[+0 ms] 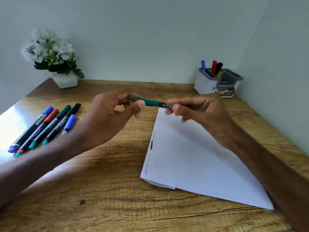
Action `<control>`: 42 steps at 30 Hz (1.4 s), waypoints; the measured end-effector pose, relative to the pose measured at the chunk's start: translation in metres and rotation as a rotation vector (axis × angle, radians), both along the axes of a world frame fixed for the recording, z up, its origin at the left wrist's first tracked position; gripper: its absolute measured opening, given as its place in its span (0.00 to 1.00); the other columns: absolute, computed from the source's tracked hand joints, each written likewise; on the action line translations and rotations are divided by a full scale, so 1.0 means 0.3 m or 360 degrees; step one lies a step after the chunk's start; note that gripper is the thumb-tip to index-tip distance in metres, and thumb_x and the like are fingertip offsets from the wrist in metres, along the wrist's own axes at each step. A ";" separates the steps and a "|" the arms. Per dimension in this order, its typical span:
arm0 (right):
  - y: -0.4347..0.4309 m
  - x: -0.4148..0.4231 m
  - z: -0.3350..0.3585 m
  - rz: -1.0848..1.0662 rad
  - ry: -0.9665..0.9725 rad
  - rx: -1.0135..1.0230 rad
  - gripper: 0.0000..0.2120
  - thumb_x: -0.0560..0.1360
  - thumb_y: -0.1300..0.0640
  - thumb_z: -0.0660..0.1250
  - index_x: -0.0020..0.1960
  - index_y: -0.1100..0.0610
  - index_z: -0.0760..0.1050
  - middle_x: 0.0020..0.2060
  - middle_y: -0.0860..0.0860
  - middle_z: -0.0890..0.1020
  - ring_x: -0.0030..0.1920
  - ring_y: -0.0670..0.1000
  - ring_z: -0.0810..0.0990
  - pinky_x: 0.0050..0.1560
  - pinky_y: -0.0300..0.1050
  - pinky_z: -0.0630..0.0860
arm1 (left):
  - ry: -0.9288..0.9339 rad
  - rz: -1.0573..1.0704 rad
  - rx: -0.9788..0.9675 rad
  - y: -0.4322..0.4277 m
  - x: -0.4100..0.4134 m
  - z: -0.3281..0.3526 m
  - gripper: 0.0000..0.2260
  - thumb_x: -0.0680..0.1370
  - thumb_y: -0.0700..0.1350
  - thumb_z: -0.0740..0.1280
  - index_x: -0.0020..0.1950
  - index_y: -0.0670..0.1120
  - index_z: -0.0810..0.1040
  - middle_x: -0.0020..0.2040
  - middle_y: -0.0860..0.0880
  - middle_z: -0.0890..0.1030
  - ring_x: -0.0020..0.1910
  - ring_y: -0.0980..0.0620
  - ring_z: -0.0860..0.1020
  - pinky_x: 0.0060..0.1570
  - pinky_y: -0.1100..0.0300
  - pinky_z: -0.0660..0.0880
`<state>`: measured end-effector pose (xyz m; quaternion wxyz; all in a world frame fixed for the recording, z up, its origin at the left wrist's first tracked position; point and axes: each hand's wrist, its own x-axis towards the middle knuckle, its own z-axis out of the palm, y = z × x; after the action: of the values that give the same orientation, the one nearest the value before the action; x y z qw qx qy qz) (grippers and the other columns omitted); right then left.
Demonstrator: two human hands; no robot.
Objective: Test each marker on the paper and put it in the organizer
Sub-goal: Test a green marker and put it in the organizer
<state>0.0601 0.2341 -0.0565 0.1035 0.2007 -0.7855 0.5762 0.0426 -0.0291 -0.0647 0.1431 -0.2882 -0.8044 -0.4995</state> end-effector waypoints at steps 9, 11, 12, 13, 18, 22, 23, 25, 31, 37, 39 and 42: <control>0.001 0.011 0.023 -0.0238 0.0501 0.0632 0.11 0.78 0.55 0.74 0.59 0.50 0.85 0.51 0.41 0.87 0.53 0.38 0.84 0.54 0.35 0.78 | 0.0283 0.0079 -0.0196 0.124 0.021 0.079 0.08 0.79 0.53 0.71 0.54 0.52 0.86 0.42 0.59 0.86 0.37 0.60 0.83 0.35 0.55 0.79; 0.034 -0.003 0.035 -0.0389 0.0539 0.0628 0.12 0.79 0.56 0.72 0.62 0.50 0.84 0.52 0.42 0.88 0.52 0.39 0.84 0.55 0.41 0.80 | 0.0242 0.0079 -0.0205 0.166 0.000 0.107 0.08 0.81 0.53 0.69 0.56 0.53 0.84 0.43 0.59 0.85 0.36 0.66 0.80 0.35 0.63 0.76; 0.056 -0.013 0.043 -0.0476 0.0524 0.0602 0.13 0.79 0.57 0.72 0.63 0.50 0.83 0.51 0.43 0.87 0.52 0.40 0.84 0.54 0.44 0.81 | 0.0212 0.0069 -0.0201 0.187 -0.016 0.120 0.07 0.82 0.53 0.67 0.56 0.53 0.82 0.43 0.59 0.85 0.37 0.66 0.80 0.36 0.64 0.77; 0.079 -0.025 0.052 -0.0558 0.0491 0.0541 0.14 0.78 0.59 0.72 0.63 0.51 0.81 0.50 0.43 0.87 0.51 0.40 0.85 0.54 0.45 0.82 | 0.0177 0.0050 -0.0221 0.208 -0.039 0.125 0.06 0.82 0.52 0.67 0.56 0.53 0.81 0.44 0.58 0.85 0.40 0.64 0.81 0.38 0.63 0.78; 0.193 -0.071 0.142 -0.0901 0.0571 0.0254 0.29 0.76 0.69 0.71 0.71 0.48 0.69 0.48 0.49 0.86 0.46 0.44 0.87 0.46 0.39 0.83 | 0.0094 -0.0192 -0.0925 0.314 -0.173 0.095 0.07 0.78 0.47 0.71 0.56 0.50 0.82 0.50 0.57 0.83 0.48 0.57 0.81 0.51 0.55 0.80; 0.290 -0.149 0.218 -0.1126 0.0738 0.0324 0.34 0.75 0.69 0.73 0.74 0.47 0.67 0.50 0.52 0.86 0.42 0.43 0.87 0.42 0.41 0.85 | 0.0101 -0.0354 -0.1241 0.367 -0.236 0.077 0.12 0.77 0.53 0.73 0.58 0.52 0.82 0.54 0.58 0.82 0.51 0.58 0.80 0.52 0.58 0.79; 0.308 -0.172 0.230 -0.1168 0.0778 0.0313 0.32 0.75 0.68 0.74 0.73 0.48 0.68 0.50 0.52 0.85 0.41 0.43 0.87 0.44 0.41 0.85 | 0.0080 -0.0391 -0.1277 0.375 -0.245 0.071 0.11 0.77 0.53 0.73 0.58 0.53 0.82 0.54 0.59 0.82 0.51 0.59 0.80 0.51 0.59 0.79; 0.336 -0.218 0.245 -0.1217 0.0825 0.0271 0.30 0.75 0.68 0.75 0.71 0.51 0.69 0.49 0.53 0.85 0.41 0.44 0.87 0.45 0.43 0.85 | 0.0075 -0.0436 -0.1331 0.387 -0.254 0.060 0.11 0.77 0.54 0.73 0.58 0.53 0.83 0.54 0.59 0.82 0.50 0.59 0.79 0.49 0.63 0.77; 0.353 -0.310 0.223 -0.1206 0.0898 0.0254 0.26 0.76 0.68 0.73 0.69 0.53 0.70 0.48 0.53 0.85 0.42 0.37 0.85 0.45 0.33 0.82 | 0.0062 -0.0433 -0.1323 0.392 -0.268 0.041 0.12 0.78 0.53 0.73 0.60 0.52 0.82 0.56 0.58 0.81 0.52 0.59 0.78 0.46 0.68 0.74; 0.350 -0.342 0.197 -0.1197 0.0900 0.0275 0.25 0.76 0.68 0.73 0.70 0.53 0.71 0.48 0.53 0.84 0.42 0.42 0.84 0.44 0.28 0.79 | 0.0007 -0.0454 -0.1311 0.401 -0.278 0.043 0.13 0.78 0.52 0.73 0.60 0.51 0.82 0.56 0.57 0.81 0.53 0.57 0.78 0.43 0.68 0.71; 0.351 -0.348 0.185 -0.1212 0.0897 0.0296 0.25 0.77 0.68 0.71 0.69 0.53 0.71 0.47 0.53 0.85 0.42 0.43 0.84 0.44 0.28 0.79 | 0.0002 -0.0452 -0.1302 0.403 -0.279 0.044 0.13 0.78 0.52 0.73 0.60 0.51 0.82 0.55 0.58 0.80 0.53 0.57 0.78 0.43 0.69 0.71; 0.355 -0.358 0.158 -0.1228 0.0858 0.0331 0.23 0.78 0.68 0.70 0.70 0.52 0.71 0.48 0.56 0.85 0.43 0.46 0.85 0.42 0.27 0.78 | 0.0025 -0.0459 -0.1294 0.400 -0.279 0.038 0.13 0.78 0.52 0.73 0.61 0.50 0.82 0.54 0.58 0.79 0.52 0.58 0.77 0.41 0.71 0.68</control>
<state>-0.0474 0.3407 -0.0090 0.4890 0.0462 -0.8013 0.3416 -0.0411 0.0908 -0.0532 -0.0474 -0.4343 -0.8861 -0.1546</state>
